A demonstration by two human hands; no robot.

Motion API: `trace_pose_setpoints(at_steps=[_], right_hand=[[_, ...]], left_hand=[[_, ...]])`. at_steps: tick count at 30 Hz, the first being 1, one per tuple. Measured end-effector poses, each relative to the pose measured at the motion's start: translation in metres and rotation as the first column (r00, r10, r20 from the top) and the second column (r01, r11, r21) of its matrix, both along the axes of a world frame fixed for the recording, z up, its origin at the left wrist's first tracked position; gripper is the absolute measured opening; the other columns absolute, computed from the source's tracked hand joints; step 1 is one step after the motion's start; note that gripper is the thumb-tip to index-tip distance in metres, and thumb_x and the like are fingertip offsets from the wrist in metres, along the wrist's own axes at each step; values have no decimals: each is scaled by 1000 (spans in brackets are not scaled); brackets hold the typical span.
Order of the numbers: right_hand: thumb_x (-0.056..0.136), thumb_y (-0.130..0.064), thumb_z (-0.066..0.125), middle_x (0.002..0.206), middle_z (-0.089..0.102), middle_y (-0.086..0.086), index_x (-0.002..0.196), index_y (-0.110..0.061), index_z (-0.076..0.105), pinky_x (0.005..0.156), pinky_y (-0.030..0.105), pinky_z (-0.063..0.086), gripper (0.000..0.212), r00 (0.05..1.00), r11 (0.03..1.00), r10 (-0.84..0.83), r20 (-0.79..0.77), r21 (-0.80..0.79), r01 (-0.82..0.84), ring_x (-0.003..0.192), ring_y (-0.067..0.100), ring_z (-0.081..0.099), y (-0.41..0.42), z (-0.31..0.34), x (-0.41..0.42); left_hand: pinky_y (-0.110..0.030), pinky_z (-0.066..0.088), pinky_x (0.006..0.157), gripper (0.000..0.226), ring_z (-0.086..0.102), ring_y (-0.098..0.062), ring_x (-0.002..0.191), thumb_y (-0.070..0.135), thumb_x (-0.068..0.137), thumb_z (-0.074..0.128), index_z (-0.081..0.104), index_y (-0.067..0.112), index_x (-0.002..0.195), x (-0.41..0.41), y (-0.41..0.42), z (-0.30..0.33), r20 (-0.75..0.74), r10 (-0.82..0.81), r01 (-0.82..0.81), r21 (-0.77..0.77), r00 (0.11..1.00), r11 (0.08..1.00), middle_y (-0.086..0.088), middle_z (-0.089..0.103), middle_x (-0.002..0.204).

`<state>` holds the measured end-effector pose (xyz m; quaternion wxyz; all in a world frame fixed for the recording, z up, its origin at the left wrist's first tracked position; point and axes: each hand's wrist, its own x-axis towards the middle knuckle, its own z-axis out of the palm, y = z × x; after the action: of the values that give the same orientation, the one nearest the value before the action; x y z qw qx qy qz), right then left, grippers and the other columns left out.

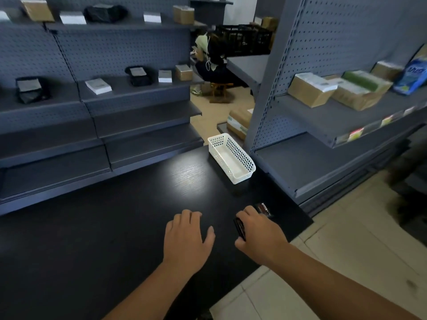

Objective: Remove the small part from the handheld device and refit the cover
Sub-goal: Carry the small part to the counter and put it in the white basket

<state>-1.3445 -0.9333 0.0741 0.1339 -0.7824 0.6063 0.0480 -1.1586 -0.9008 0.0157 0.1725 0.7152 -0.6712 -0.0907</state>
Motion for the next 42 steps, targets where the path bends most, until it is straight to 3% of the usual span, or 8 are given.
trace_pose_setpoints(at_steps=[8, 16, 22, 26, 35, 42], right_hand=[[90, -39, 69, 132, 46, -1, 133, -22, 49, 83, 36, 53, 50, 998, 998, 9, -61, 57, -6, 110, 26, 57, -105, -7, -48], [88, -39, 68, 128, 45, -1, 127, -22, 51, 81, 37, 54, 46, 988, 984, 141, -67, 124, -132, 107, 25, 58, -198, -30, -71], [89, -36, 69, 134, 47, 0, 132, -18, 52, 86, 38, 56, 49, 974, 963, 228, -6, 146, -225, 112, 25, 59, -275, -52, -78], [88, -32, 72, 127, 49, 4, 124, -13, 55, 86, 39, 56, 44, 965, 954, 257, 51, 148, -262, 107, 28, 61, -320, -67, -65], [88, -33, 71, 117, 47, 3, 113, -15, 53, 72, 34, 50, 36, 946, 930, 323, 22, 178, -322, 92, 26, 59, -369, -105, -40], [94, -35, 66, 123, 46, 6, 123, -13, 50, 85, 40, 56, 40, 933, 918, 358, -33, 198, -345, 102, 29, 63, -393, -134, -22]], left_hand=[[-34, 41, 104, 53, 51, -16, 117, 58, 97, 41, 52, 25, 137, -38, -89, -16, -1, 37, -37, 89, 999, 995, 4, 54, 127], [-35, 40, 108, 56, 50, -18, 122, 58, 98, 37, 48, 23, 140, -57, -147, -19, 78, 140, -151, 168, 987, 974, 2, 54, 132], [-36, 41, 109, 59, 51, -18, 123, 60, 98, 36, 47, 23, 143, -76, -187, -23, 119, 239, -261, 235, 964, 936, 2, 54, 134], [-36, 43, 109, 58, 53, -18, 122, 59, 98, 36, 48, 22, 141, -82, -206, -28, 148, 285, -315, 255, 947, 914, 2, 56, 132], [-36, 41, 110, 57, 51, -19, 124, 58, 99, 34, 47, 22, 142, -81, -225, -47, 189, 319, -366, 320, 929, 874, 2, 54, 134], [-35, 42, 109, 53, 51, -17, 122, 56, 99, 37, 51, 24, 139, -84, -227, -63, 141, 348, -376, 342, 927, 861, 4, 55, 132]])
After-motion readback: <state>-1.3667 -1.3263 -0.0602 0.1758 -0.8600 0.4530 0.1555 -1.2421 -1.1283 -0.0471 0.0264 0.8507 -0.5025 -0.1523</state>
